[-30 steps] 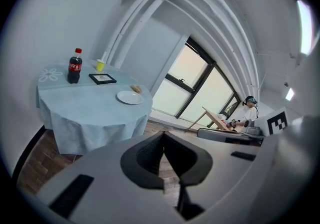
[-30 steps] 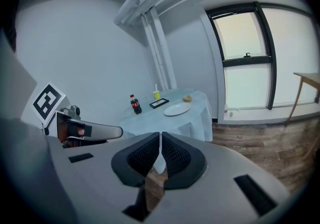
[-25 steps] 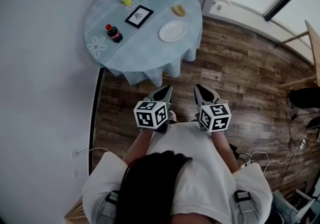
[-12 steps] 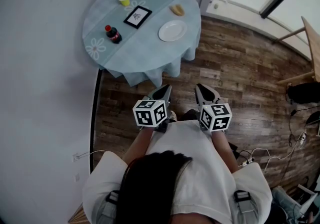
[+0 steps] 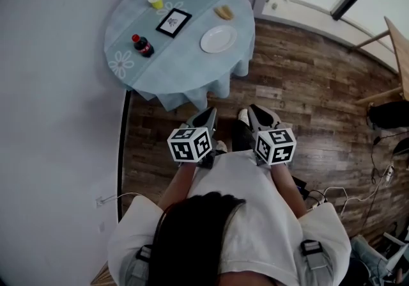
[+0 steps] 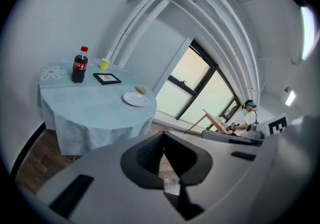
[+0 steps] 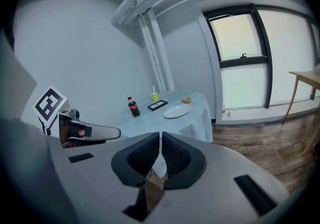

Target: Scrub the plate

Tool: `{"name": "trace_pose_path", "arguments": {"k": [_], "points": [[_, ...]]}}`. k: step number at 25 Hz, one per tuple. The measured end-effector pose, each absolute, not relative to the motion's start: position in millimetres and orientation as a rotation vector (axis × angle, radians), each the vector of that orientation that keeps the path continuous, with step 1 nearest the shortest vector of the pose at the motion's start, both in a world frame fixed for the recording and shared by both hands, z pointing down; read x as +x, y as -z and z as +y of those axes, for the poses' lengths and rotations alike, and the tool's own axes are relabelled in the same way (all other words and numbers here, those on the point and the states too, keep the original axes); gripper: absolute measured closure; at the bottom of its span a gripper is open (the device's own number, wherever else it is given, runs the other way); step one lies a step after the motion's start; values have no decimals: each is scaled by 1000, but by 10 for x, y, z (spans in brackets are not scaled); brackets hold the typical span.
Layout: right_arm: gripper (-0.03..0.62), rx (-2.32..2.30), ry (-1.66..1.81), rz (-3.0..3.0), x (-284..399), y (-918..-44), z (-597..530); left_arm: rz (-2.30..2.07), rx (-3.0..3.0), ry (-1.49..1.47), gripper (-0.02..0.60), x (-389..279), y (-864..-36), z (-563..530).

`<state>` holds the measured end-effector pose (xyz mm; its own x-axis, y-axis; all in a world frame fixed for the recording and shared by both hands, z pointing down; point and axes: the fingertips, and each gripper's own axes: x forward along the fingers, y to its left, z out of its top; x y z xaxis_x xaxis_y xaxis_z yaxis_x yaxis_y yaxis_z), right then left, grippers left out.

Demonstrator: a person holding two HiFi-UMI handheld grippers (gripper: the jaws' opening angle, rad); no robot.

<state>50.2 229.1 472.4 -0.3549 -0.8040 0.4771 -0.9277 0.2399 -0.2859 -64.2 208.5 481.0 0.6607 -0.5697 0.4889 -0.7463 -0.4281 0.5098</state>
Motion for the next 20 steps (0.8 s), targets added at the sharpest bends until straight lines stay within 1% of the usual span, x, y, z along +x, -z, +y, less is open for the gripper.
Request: {"name": "trace_pose_path", "arguments": {"k": [20], "points": [[556,1533,-807,-2327,843,-4822,1643,-1113,2076,-322,572,-417,-4886,1588]]}}
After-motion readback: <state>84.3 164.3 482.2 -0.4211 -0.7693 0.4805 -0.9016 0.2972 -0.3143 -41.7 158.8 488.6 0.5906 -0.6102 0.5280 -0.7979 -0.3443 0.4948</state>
